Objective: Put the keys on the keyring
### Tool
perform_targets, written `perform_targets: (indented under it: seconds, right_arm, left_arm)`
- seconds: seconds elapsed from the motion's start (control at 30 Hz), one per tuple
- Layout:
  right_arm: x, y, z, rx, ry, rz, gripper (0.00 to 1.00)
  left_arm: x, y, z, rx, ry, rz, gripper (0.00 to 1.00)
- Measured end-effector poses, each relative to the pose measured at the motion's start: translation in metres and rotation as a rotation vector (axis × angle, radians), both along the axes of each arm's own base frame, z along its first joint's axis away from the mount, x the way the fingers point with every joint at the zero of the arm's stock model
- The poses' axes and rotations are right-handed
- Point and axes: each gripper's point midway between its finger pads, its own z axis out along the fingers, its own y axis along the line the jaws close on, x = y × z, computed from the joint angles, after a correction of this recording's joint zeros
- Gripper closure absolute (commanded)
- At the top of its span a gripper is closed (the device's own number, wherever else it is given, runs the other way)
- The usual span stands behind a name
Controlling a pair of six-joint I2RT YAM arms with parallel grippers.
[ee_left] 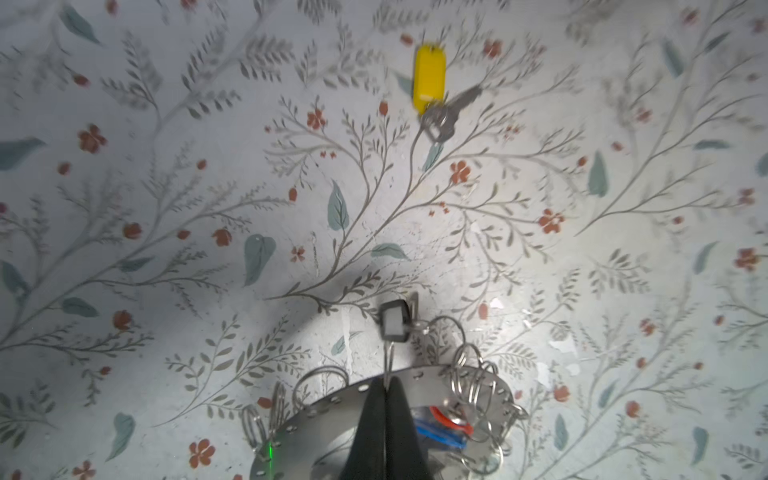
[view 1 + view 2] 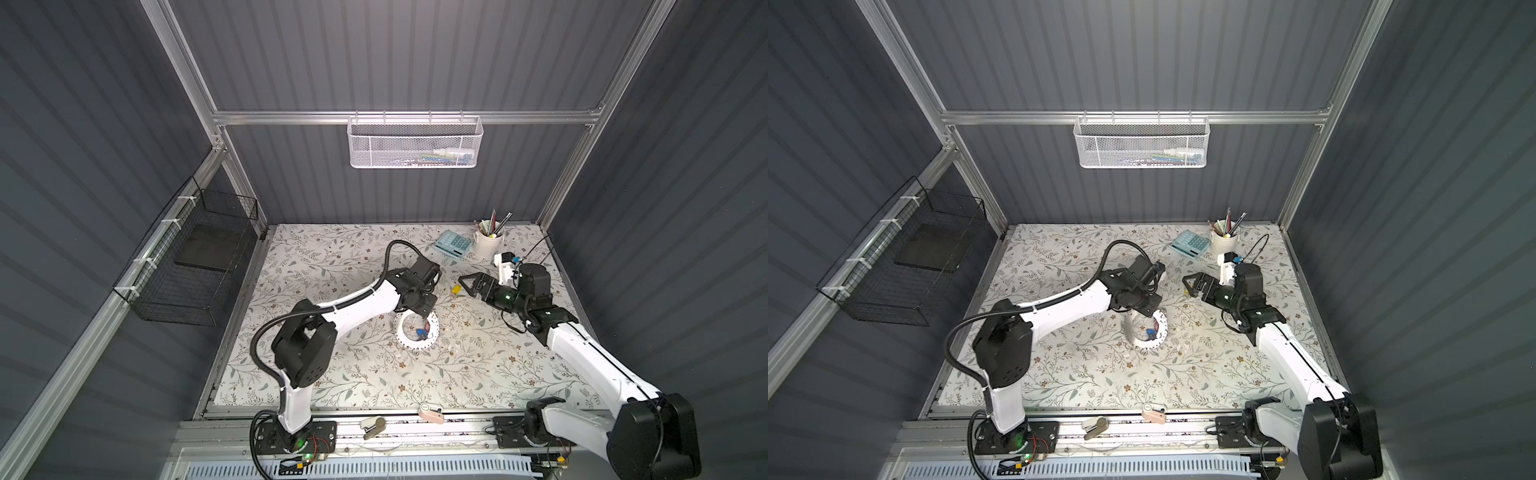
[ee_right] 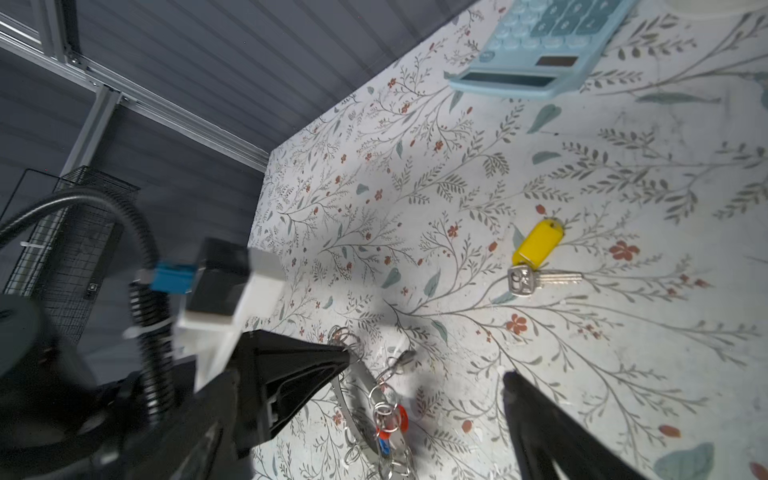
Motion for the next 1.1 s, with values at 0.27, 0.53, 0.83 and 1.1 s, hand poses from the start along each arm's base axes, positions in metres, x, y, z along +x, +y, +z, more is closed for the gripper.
perform_targets:
  seconds: [0.27, 0.53, 0.83, 1.1]
  right_arm:
    - [0.014, 0.007, 0.055, 0.035, -0.112, 0.025, 0.01]
    - [0.016, 0.014, 0.107, 0.064, -0.221, 0.073, 0.04]
    - [-0.003, 0.045, 0.130, 0.099, -0.267, 0.223, 0.09]
    - [-0.020, 0.065, 0.142, 0.149, -0.295, 0.368, 0.22]
  left_arm:
    - [-0.017, 0.021, 0.090, -0.248, -0.198, -0.054, 1.00]
    - [-0.008, 0.030, 0.153, -0.479, -0.405, -0.090, 1.00]
    - [-0.017, 0.028, 0.200, -0.678, -0.524, -0.207, 1.00]
    - [-0.033, 0.029, 0.234, -0.873, -0.567, -0.290, 1.00]
